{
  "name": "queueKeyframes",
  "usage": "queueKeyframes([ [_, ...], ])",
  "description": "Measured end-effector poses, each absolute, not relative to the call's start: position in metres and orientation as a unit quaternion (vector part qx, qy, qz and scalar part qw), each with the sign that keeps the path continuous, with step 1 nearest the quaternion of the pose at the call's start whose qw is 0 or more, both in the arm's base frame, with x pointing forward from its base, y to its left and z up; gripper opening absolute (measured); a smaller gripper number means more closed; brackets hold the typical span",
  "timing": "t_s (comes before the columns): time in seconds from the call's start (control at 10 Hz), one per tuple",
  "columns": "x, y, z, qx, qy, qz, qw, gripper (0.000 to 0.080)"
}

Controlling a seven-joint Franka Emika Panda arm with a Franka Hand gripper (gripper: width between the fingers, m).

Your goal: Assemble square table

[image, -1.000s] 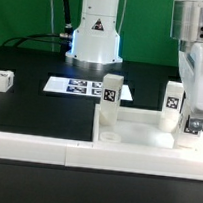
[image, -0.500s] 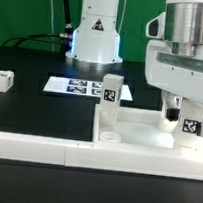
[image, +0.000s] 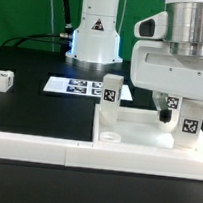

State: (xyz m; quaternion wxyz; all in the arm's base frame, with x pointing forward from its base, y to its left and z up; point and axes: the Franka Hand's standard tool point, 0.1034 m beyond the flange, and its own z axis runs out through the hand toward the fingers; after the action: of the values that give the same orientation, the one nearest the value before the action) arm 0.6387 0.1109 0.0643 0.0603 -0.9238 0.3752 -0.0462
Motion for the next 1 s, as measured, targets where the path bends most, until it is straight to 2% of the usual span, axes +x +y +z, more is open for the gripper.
queueKeyframes([
  [0.2,0.6447,0.1194,0.0854,-0.976,0.195,-0.068,0.064,0.0649],
  [0.3,0.6413,0.1156,0.0840,-0.986,0.140,-0.071,0.060,0.0649],
  [0.6,0.6417,0.1158,0.0835,-0.980,0.176,-0.068,0.063,0.0611],
  [0.8,0.6417,0.1150,0.0833,-0.964,0.248,-0.064,0.067,0.0309],
  [1.0,0.6420,0.1104,0.0830,-0.945,0.315,-0.059,0.069,0.0305],
])
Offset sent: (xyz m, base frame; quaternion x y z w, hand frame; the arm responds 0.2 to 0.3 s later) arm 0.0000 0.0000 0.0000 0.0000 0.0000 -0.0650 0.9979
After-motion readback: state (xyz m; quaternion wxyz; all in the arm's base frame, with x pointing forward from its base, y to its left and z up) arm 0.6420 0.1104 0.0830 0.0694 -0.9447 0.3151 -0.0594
